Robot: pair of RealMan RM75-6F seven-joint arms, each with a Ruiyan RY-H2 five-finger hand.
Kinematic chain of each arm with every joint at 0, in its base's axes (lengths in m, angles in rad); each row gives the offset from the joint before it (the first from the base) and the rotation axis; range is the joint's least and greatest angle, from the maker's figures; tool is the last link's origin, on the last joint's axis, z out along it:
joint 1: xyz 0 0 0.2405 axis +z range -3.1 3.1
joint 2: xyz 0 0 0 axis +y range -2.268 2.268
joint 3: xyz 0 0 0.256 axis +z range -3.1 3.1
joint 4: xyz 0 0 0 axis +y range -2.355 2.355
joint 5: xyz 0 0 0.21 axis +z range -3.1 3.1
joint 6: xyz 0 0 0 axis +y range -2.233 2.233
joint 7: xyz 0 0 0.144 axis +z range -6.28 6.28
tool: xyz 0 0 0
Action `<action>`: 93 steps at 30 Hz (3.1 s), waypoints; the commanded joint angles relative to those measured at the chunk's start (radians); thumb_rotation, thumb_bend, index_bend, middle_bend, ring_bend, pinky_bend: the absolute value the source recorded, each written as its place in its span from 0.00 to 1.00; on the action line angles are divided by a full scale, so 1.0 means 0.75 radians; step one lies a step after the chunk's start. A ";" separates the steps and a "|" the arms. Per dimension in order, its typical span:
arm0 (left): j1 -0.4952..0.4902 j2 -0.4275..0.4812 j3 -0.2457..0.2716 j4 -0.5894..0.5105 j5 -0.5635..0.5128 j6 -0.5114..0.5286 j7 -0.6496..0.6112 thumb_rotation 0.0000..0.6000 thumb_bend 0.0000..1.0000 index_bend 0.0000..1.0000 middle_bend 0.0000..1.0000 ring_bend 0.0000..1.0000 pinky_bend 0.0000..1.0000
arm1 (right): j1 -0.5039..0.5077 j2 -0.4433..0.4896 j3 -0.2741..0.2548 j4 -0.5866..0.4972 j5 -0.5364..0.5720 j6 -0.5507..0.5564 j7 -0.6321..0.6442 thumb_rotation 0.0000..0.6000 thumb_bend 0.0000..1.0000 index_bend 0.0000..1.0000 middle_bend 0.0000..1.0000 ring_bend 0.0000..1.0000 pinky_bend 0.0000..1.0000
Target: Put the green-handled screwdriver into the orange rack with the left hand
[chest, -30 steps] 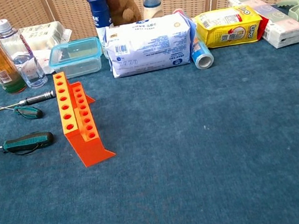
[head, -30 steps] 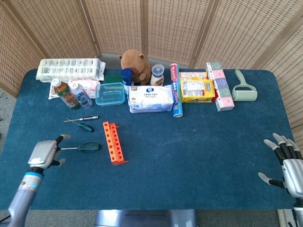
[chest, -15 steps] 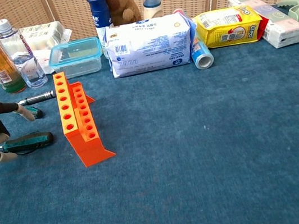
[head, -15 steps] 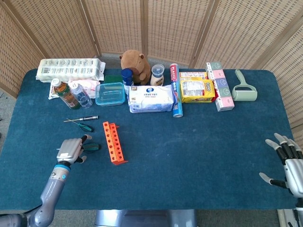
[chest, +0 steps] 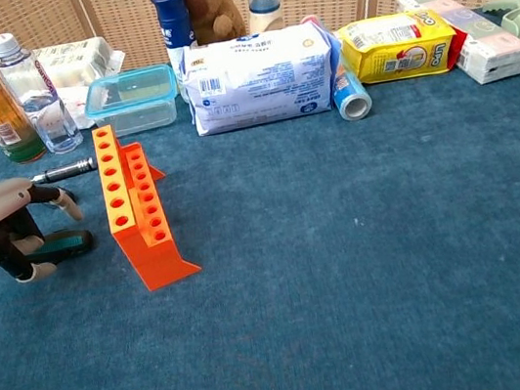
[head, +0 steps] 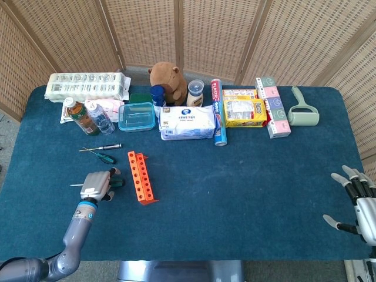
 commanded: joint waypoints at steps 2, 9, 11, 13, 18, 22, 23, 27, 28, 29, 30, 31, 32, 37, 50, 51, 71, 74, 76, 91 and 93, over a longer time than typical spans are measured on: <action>-0.017 -0.016 0.000 0.003 -0.024 0.027 0.023 1.00 0.38 0.33 0.96 0.94 0.94 | -0.001 0.004 -0.001 0.003 -0.001 0.001 0.009 1.00 0.02 0.16 0.05 0.01 0.00; -0.040 -0.032 0.006 -0.007 -0.068 0.076 0.076 1.00 0.39 0.42 0.96 0.94 0.94 | -0.003 0.007 0.000 0.004 0.000 0.005 0.020 1.00 0.02 0.16 0.05 0.01 0.00; -0.047 -0.036 0.011 -0.009 -0.084 0.087 0.094 1.00 0.39 0.45 0.96 0.94 0.94 | -0.003 0.008 -0.001 0.004 -0.003 0.004 0.022 1.00 0.02 0.16 0.05 0.02 0.00; -0.051 -0.038 0.013 -0.011 -0.097 0.094 0.101 1.00 0.40 0.48 0.96 0.94 0.94 | -0.003 0.008 -0.002 0.005 -0.004 0.003 0.023 1.00 0.02 0.16 0.05 0.02 0.00; -0.056 -0.034 0.017 -0.012 -0.114 0.111 0.107 1.00 0.43 0.52 0.96 0.94 0.94 | -0.003 0.010 -0.002 0.006 -0.003 0.003 0.030 1.00 0.02 0.16 0.05 0.03 0.00; -0.059 -0.026 0.020 -0.017 -0.118 0.117 0.104 1.00 0.45 0.52 0.96 0.94 0.94 | -0.004 0.011 -0.002 0.006 -0.005 0.004 0.031 1.00 0.02 0.16 0.06 0.03 0.00; -0.058 -0.022 0.021 -0.021 -0.116 0.117 0.100 1.00 0.45 0.52 0.96 0.94 0.94 | -0.004 0.011 -0.002 0.006 -0.005 0.005 0.031 1.00 0.02 0.16 0.06 0.03 0.00; -0.048 0.015 0.030 -0.063 -0.086 0.135 0.080 1.00 0.45 0.52 0.96 0.94 0.94 | -0.005 0.011 -0.002 0.008 -0.002 0.004 0.034 1.00 0.01 0.16 0.06 0.04 0.00; -0.041 0.035 0.034 -0.085 -0.072 0.145 0.071 1.00 0.45 0.52 0.96 0.94 0.94 | -0.004 0.011 -0.002 0.008 -0.001 0.004 0.034 1.00 0.02 0.16 0.06 0.04 0.00; -0.035 0.051 0.036 -0.103 -0.060 0.153 0.063 1.00 0.45 0.52 0.96 0.94 0.94 | -0.004 0.011 -0.002 0.008 -0.001 0.003 0.034 1.00 0.02 0.16 0.06 0.04 0.00; -0.029 0.068 0.038 -0.124 -0.046 0.161 0.055 1.00 0.45 0.52 0.96 0.94 0.94 | -0.004 0.011 -0.002 0.008 -0.001 0.003 0.034 1.00 0.02 0.16 0.06 0.04 0.00; -0.019 0.097 0.043 -0.156 -0.025 0.173 0.044 1.00 0.44 0.52 0.96 0.94 0.94 | -0.003 0.011 -0.002 0.008 -0.002 0.002 0.033 1.00 0.02 0.16 0.06 0.04 0.00; -0.013 0.118 0.046 -0.177 -0.010 0.181 0.038 1.00 0.44 0.52 0.96 0.94 0.94 | -0.003 0.011 -0.002 0.008 -0.003 0.002 0.032 1.00 0.02 0.16 0.06 0.04 0.00; 0.022 0.243 0.044 -0.290 0.051 0.213 -0.018 1.00 0.45 0.52 0.96 0.94 0.94 | -0.003 0.007 -0.004 0.005 -0.006 0.001 0.021 1.00 0.02 0.16 0.06 0.04 0.00; 0.110 0.567 0.037 -0.599 0.222 0.241 -0.202 1.00 0.45 0.52 0.96 0.94 0.94 | -0.002 -0.006 -0.007 -0.007 -0.005 -0.005 -0.026 1.00 0.02 0.16 0.06 0.04 0.00; 0.119 0.593 0.035 -0.626 0.240 0.251 -0.213 1.00 0.45 0.52 0.96 0.94 0.94 | -0.002 -0.007 -0.006 -0.007 -0.003 -0.004 -0.030 1.00 0.02 0.16 0.06 0.04 0.00; 0.281 0.820 0.071 -0.729 0.894 0.259 -0.958 1.00 0.45 0.52 0.96 0.94 0.94 | 0.000 -0.012 -0.008 -0.014 -0.007 -0.008 -0.048 1.00 0.02 0.16 0.06 0.05 0.00; 0.281 0.819 0.087 -0.654 1.041 0.238 -1.230 1.00 0.45 0.52 0.96 0.94 0.94 | 0.001 -0.013 -0.009 -0.015 -0.007 -0.010 -0.051 1.00 0.02 0.16 0.06 0.05 0.00; 0.277 0.832 0.105 -0.604 1.132 0.225 -1.407 1.00 0.45 0.52 0.96 0.94 0.94 | 0.000 -0.013 -0.009 -0.014 -0.006 -0.009 -0.053 1.00 0.02 0.16 0.06 0.05 0.00; 0.197 0.859 0.231 -0.387 1.492 0.228 -2.100 1.00 0.45 0.52 0.96 0.94 0.94 | 0.001 -0.014 -0.008 -0.017 -0.002 -0.013 -0.057 1.00 0.02 0.16 0.06 0.05 0.00; 0.183 0.843 0.246 -0.384 1.504 0.217 -2.132 1.00 0.45 0.52 0.96 0.94 0.94 | 0.000 -0.012 -0.007 -0.017 0.001 -0.013 -0.053 1.00 0.02 0.16 0.06 0.05 0.00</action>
